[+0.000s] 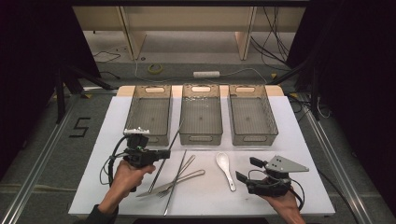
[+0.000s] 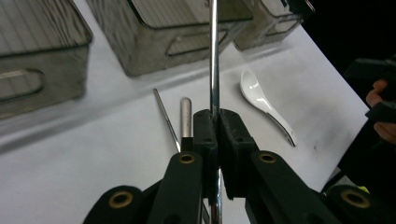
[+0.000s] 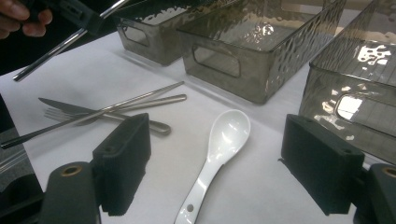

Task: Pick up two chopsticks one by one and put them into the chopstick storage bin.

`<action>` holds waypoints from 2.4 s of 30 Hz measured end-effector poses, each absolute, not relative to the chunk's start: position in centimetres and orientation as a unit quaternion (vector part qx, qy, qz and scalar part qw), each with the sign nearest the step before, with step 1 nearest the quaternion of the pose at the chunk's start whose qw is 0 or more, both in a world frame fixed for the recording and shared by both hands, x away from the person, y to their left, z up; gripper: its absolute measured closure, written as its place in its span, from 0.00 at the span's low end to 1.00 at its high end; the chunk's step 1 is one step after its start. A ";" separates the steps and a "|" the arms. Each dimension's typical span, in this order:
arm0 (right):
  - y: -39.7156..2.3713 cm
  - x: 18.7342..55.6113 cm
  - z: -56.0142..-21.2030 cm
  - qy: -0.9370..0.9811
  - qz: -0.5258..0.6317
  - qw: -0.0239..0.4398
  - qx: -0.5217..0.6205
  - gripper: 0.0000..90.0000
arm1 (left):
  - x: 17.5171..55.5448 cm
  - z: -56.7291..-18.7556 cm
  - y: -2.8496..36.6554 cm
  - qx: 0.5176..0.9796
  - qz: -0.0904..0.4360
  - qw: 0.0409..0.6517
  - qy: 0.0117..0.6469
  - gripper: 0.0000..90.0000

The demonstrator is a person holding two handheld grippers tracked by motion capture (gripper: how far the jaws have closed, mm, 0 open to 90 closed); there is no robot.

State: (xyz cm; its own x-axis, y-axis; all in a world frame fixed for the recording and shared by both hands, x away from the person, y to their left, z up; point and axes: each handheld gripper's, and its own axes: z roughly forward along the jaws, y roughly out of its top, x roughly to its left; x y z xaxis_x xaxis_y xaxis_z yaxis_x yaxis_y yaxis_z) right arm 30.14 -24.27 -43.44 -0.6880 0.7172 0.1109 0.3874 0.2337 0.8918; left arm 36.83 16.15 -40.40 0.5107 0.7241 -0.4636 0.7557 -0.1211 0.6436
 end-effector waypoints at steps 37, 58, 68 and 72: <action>-24.2 30.1 -43.5 0.767 0.509 0.159 0.357 0.27 | 47.1 -35.5 21.8 0.704 0.115 0.441 0.545 0.95; -24.2 30.1 -43.5 0.769 0.511 0.156 0.352 0.27 | 52.1 -36.5 23.7 0.670 0.182 0.431 0.577 0.95; -24.2 30.1 -43.4 0.769 0.512 0.156 0.350 0.27 | 52.5 -38.2 23.5 0.673 0.198 0.425 0.572 0.95; -24.2 30.1 -43.4 0.769 0.512 0.155 0.351 0.27 | 52.5 -39.2 23.5 0.672 0.202 0.421 0.575 0.94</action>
State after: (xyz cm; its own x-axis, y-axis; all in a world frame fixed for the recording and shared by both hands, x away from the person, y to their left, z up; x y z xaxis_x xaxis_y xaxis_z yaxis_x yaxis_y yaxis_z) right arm 30.08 -24.19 -43.45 -0.7063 0.6975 0.1213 0.3802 0.2292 0.8961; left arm 52.51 23.49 -39.17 0.2571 0.9426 -0.2130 0.6033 0.0156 0.7974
